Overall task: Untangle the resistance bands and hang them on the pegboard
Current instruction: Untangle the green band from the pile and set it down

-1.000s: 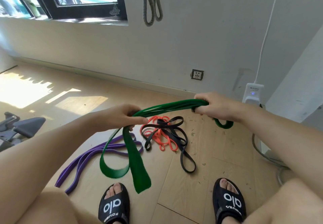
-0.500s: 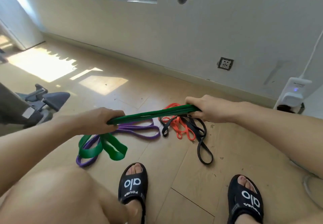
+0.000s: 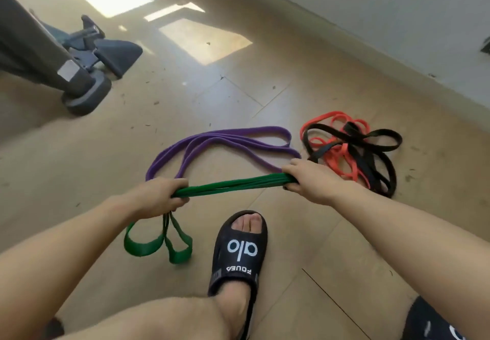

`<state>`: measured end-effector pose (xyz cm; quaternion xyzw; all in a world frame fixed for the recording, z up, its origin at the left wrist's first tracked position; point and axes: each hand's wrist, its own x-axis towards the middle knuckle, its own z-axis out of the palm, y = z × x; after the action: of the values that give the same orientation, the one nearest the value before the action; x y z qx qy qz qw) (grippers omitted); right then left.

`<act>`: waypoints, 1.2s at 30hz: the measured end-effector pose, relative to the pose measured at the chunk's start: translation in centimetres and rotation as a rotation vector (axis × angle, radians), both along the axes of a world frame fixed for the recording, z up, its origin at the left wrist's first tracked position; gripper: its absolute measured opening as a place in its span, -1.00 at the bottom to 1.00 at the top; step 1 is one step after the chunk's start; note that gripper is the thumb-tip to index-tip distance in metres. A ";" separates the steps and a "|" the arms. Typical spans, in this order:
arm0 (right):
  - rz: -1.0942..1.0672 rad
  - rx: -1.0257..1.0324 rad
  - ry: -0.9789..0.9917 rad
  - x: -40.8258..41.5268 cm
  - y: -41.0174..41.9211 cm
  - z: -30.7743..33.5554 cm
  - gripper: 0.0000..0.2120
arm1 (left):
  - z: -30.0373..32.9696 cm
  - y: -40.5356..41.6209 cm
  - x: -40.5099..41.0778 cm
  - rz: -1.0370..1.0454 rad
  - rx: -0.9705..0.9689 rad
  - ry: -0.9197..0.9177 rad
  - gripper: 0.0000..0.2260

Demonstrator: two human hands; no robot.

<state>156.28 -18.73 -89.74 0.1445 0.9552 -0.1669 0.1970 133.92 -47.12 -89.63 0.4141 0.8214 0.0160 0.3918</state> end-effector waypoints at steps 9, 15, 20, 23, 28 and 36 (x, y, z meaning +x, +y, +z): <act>0.073 0.206 -0.138 -2.1 0.6 -10.6 -0.72 | -11.0 -2.5 -1.3 0.192 -0.082 0.181 -0.83; 0.056 0.232 -0.027 -1.1 1.5 -12.2 -0.72 | -12.6 -1.8 0.8 0.162 0.019 0.519 -0.63; 0.070 0.279 -0.020 -1.9 0.6 -11.3 -0.57 | -11.8 -2.0 1.8 0.104 -0.010 0.528 -0.26; 0.111 0.288 -0.025 -2.6 -1.5 -11.2 -0.43 | -11.6 -1.9 2.6 0.125 -0.050 0.527 -0.33; 0.115 0.323 0.054 -3.6 -3.5 -12.0 -0.62 | -11.4 -1.4 2.2 0.107 -0.058 0.516 -0.62; 0.018 0.294 0.079 -5.3 -2.3 -11.3 -0.75 | -11.1 -2.5 -0.7 0.075 -0.023 0.596 -0.74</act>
<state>151.01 -21.05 -101.00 0.1565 0.9776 -0.0290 0.1377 133.25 -49.64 -100.70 0.3654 0.9151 -0.1011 0.1373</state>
